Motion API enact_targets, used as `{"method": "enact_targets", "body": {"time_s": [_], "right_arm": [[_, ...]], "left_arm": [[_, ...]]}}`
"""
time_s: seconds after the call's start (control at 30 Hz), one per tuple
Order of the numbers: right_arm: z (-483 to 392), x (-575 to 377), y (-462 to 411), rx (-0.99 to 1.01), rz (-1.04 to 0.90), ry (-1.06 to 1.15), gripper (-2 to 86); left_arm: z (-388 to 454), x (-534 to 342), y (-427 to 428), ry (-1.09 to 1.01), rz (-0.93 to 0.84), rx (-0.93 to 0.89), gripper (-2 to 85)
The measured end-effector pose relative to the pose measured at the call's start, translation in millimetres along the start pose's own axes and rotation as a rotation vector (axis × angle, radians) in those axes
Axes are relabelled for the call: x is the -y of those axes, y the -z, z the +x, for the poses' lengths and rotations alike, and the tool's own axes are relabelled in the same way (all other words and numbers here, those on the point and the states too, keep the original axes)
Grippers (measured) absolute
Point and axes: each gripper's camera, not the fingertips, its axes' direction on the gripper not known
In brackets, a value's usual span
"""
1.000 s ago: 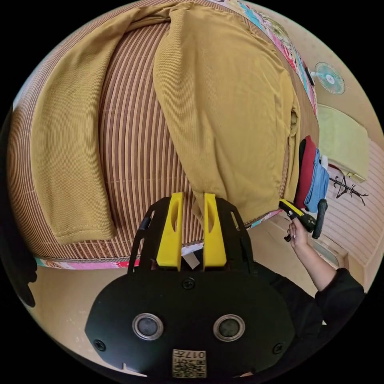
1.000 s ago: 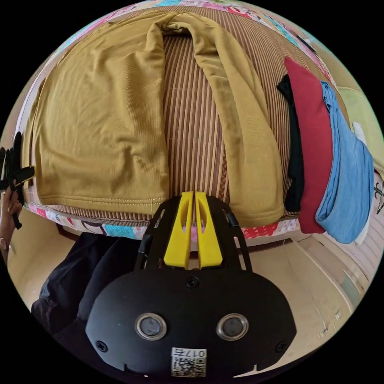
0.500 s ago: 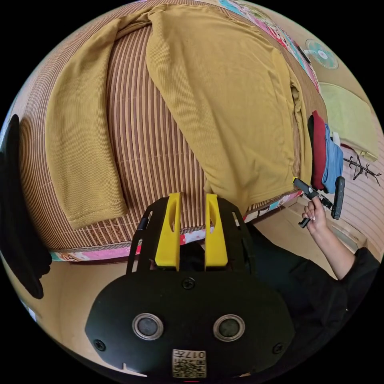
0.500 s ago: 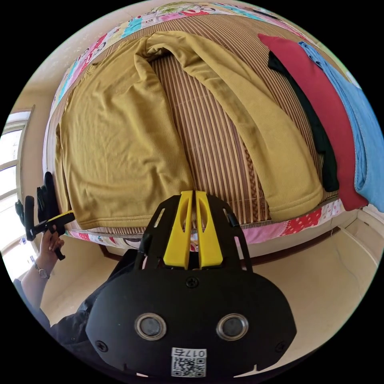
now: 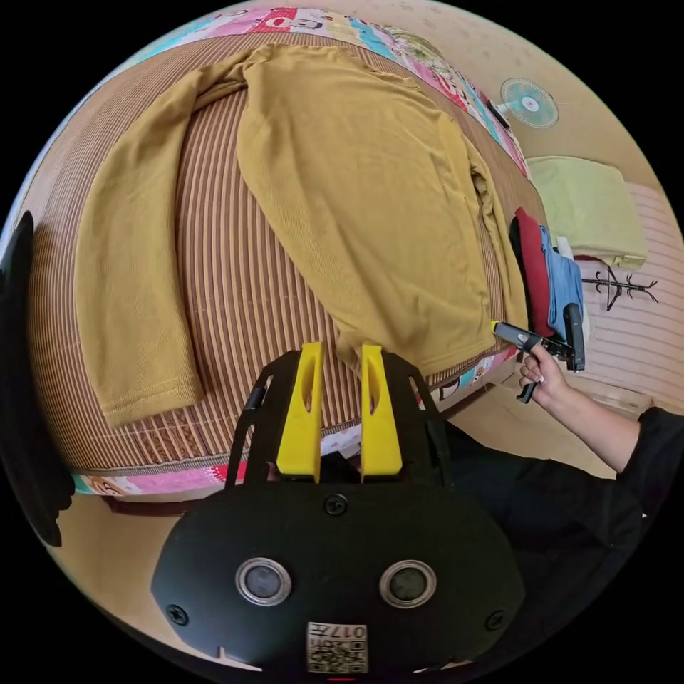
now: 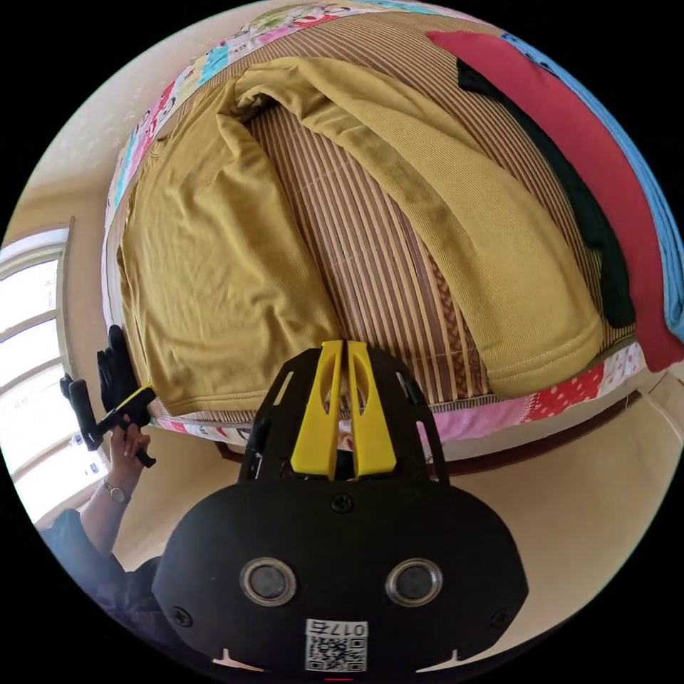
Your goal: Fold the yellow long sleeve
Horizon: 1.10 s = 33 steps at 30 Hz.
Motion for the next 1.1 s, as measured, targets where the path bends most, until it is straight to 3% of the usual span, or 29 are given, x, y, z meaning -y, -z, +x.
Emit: {"method": "enact_targets", "body": {"time_s": [0.17, 0.3, 0.43, 0.6, 0.63, 0.7, 0.8, 0.87, 0.93, 1.0, 1.1], "right_arm": [[9.7, 1.8, 4.4, 0.040, 0.006, 0.041, 0.7], [-22.0, 18.7, 4.2, -0.136, -0.127, 0.301, 0.5], [-57.2, 7.8, -7.1, -0.403, -0.263, 0.614, 0.3], [-46.9, -22.7, -16.2, -0.470, -0.281, 0.674, 0.3], [-42.3, -24.6, -12.3, -0.452, -0.271, 0.632, 0.3], [-23.6, -24.6, -29.0, -0.464, -0.437, 0.497, 0.5], [16.5, -34.4, -23.8, -0.286, -0.424, 0.242, 1.3], [51.2, -34.0, -3.8, -0.057, -0.314, -0.012, 2.3], [105.7, -45.4, 21.3, 0.260, -0.085, -0.398, 7.1], [141.3, -63.3, 25.0, 0.451, 0.075, -0.668, 11.6], [171.3, -86.1, 9.8, 0.688, 0.295, -0.925, 14.2]], "left_arm": [[12.2, 15.7, -10.9, 0.034, -0.084, 0.049, 6.0], [23.4, 9.0, -5.7, 0.030, -0.149, 0.083, 3.6], [12.1, -30.9, 28.8, 0.137, -0.071, 0.062, 1.5], [0.1, -96.8, 42.8, 0.301, -0.043, 0.018, 0.2], [-4.4, -109.8, 42.3, 0.382, -0.047, -0.019, 0.2], [-7.3, -127.5, 40.8, 0.488, -0.049, -0.037, 0.3], [-8.7, -149.6, 32.9, 0.596, -0.071, -0.028, 0.6], [-14.8, -162.9, 28.2, 0.700, -0.125, 0.033, 1.1], [-20.7, -171.1, 29.8, 0.748, -0.105, -0.033, 2.8], [-27.5, -176.5, 33.2, 0.808, -0.088, -0.094, 4.4], [-31.5, -176.0, 45.3, 0.859, -0.024, -0.126, 5.0]]}}
